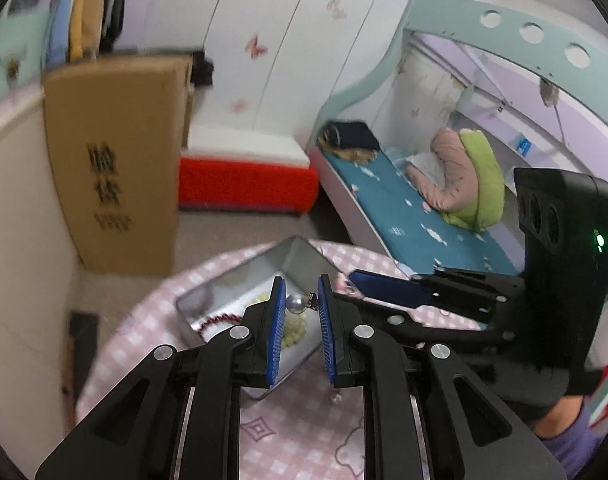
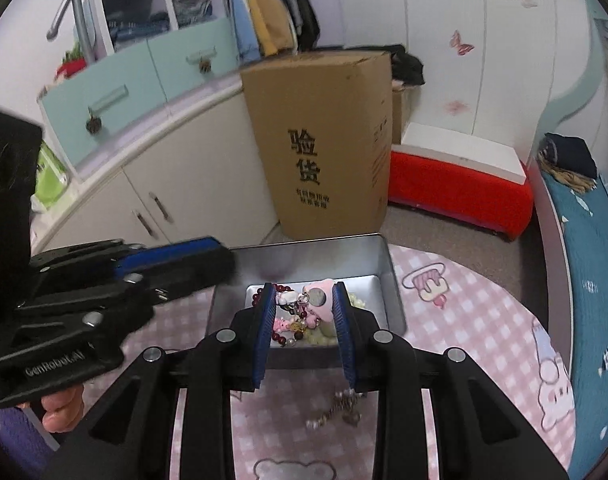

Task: Organize jewelry
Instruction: 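Carry both earrings into the grey box and open both grippers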

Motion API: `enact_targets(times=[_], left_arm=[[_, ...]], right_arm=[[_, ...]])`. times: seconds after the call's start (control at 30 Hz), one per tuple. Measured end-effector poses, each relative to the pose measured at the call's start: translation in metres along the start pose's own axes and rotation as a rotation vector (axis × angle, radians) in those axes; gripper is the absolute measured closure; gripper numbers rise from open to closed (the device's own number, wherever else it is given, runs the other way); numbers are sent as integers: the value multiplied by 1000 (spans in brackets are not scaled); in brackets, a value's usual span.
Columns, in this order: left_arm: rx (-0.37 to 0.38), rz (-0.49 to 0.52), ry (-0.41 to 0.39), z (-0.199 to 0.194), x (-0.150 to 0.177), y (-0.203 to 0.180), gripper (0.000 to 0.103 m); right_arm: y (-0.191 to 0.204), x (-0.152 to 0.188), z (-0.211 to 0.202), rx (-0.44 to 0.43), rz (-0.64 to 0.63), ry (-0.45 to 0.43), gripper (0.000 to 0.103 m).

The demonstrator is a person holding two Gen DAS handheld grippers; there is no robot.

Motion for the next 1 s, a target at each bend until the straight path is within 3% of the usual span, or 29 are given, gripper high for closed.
enact_targets(times=[0.1, 0.27, 0.77, 0.83, 0.93, 1.0], left_arm=[[63, -82, 84, 20, 7, 15, 86], [23, -120, 145, 39, 14, 32, 85], [-37, -121, 172, 47, 23, 40, 83], [-55, -121, 161, 45, 22, 40, 76], [-57, -125, 132, 38, 18, 38, 49], [-55, -112, 110, 30, 16, 32, 46]], right_arm=[[-1, 1, 20, -9, -5, 59, 75], [-2, 5, 43, 8, -27, 139, 75], [-7, 10, 54, 8, -6, 174, 74], [-8, 11, 51, 8, 2, 171, 74], [-12, 11, 43, 14, 10, 159, 68], [-13, 11, 37, 9, 17, 145, 68]])
Point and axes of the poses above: each gripper's, at about its wrist camera, not at the fingertips, and z roughly the way its jaws point, y to its left, x to its underside, the point moved 8 cm from there along z, roughly the way its jaws point, and after that the axes turned 3 degrees about -x, right-handed, at the moved point
